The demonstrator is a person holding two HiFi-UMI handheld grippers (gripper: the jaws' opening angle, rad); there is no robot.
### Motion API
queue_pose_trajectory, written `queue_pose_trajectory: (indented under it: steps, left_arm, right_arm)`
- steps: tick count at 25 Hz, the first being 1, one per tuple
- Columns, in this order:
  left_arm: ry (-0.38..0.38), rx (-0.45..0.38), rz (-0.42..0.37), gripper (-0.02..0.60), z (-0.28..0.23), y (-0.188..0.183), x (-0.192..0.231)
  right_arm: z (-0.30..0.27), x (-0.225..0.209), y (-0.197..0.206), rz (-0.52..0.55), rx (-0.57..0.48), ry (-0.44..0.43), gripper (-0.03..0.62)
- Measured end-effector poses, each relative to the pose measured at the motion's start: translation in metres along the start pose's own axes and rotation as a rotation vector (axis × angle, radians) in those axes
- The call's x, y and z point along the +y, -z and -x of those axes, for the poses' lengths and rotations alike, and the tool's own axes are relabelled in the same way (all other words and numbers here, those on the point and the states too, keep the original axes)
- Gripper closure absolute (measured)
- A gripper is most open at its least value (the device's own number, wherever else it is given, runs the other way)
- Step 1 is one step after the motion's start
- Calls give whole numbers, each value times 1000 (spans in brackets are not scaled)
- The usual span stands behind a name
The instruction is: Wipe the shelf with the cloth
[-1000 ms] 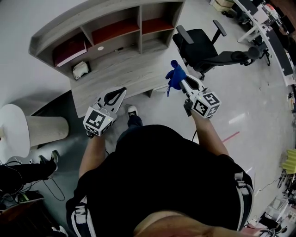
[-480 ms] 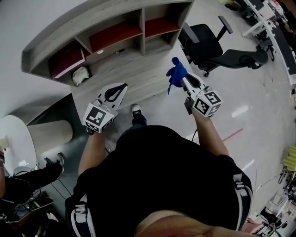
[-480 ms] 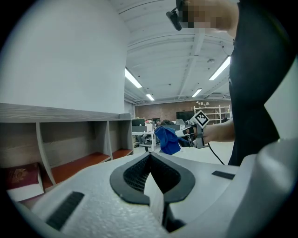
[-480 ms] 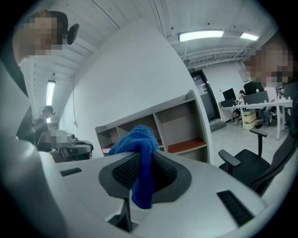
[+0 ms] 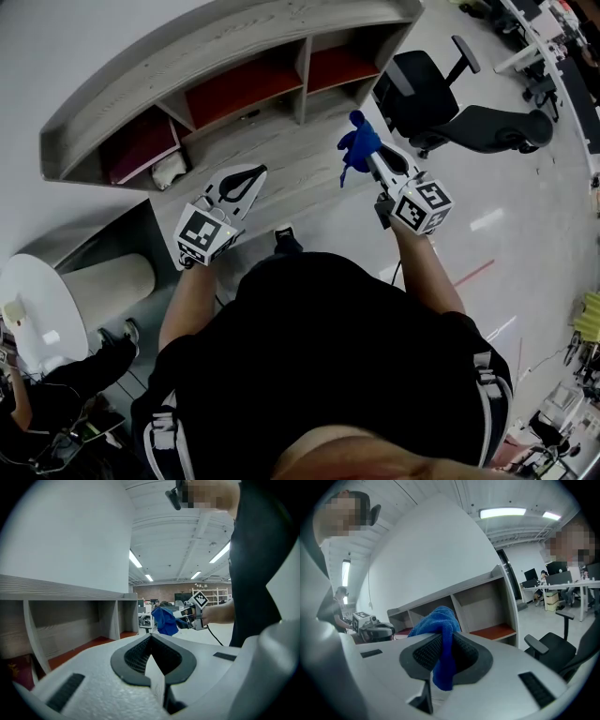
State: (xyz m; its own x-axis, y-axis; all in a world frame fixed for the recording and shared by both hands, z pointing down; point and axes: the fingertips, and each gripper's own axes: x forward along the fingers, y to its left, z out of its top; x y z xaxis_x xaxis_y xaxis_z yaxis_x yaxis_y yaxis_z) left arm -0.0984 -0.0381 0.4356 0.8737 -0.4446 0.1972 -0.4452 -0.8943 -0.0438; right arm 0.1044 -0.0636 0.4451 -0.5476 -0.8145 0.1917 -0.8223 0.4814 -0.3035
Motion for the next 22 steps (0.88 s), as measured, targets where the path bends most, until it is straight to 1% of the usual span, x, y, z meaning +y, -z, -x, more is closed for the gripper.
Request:
queue_pose_trajectory:
  steps: [10,17,22]
  left_arm:
    - [31,-10,21,565,2,5,43]
    - [90,-24,14,565,0,8,57]
    - [122,-39,17,565,-4,3,68]
  right_arm:
    - [-43,8,-8,-1,21,17,539]
    - [-61,17,-19,28,32,39,539]
    - [-73,23,-26,38,33,44,539]
